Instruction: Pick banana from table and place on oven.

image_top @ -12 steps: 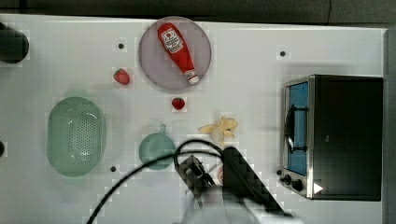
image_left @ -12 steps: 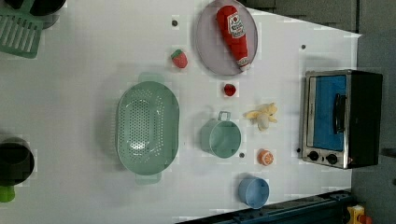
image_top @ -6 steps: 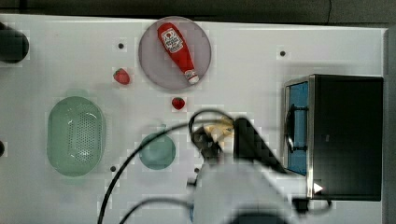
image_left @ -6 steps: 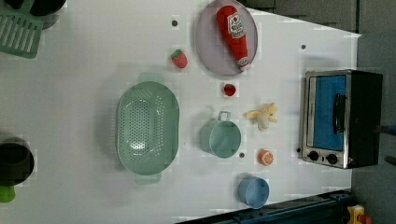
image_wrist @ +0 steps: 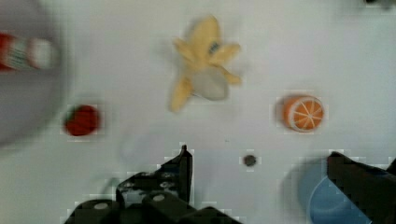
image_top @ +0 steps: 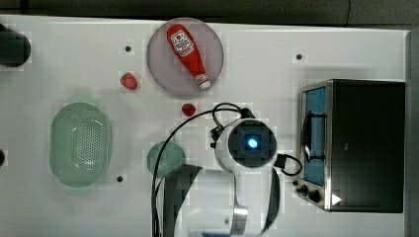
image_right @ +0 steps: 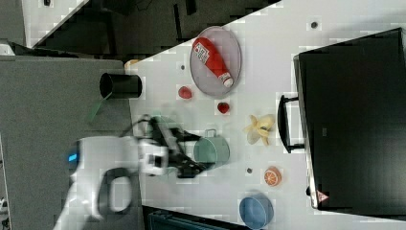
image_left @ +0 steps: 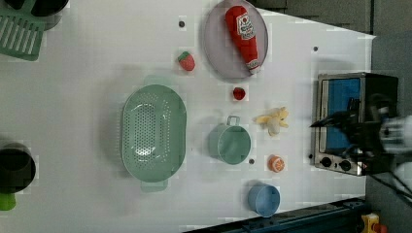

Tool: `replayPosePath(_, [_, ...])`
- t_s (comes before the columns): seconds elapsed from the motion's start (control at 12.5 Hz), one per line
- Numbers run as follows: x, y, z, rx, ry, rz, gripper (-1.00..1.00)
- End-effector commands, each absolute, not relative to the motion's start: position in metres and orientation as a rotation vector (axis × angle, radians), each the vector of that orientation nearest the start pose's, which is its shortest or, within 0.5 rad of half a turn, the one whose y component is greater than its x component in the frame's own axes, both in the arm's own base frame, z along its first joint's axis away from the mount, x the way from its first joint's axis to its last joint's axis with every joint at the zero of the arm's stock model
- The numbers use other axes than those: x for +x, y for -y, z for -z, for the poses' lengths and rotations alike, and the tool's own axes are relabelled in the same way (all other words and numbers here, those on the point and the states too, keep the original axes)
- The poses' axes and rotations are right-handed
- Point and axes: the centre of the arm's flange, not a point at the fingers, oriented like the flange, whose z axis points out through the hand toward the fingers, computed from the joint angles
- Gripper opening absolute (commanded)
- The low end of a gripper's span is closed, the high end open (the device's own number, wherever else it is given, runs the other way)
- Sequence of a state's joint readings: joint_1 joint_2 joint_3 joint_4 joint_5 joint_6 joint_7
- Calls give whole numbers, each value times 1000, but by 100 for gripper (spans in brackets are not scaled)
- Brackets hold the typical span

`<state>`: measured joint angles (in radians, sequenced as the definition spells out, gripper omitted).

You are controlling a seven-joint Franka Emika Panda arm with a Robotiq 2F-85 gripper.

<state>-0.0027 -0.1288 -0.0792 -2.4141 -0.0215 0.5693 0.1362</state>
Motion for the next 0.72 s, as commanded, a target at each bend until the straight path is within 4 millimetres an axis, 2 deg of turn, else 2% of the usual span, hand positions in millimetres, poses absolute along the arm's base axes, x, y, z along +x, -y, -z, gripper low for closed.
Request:
replayPosePath(0.08, [477,35,-337,-2783,-1507,-14,100])
replayPosePath(0.32, [480,42,-278,-2783,-1528,-31,100])
replayPosePath(0.72, [481,45,-197,-2790,-1534,-24,100])
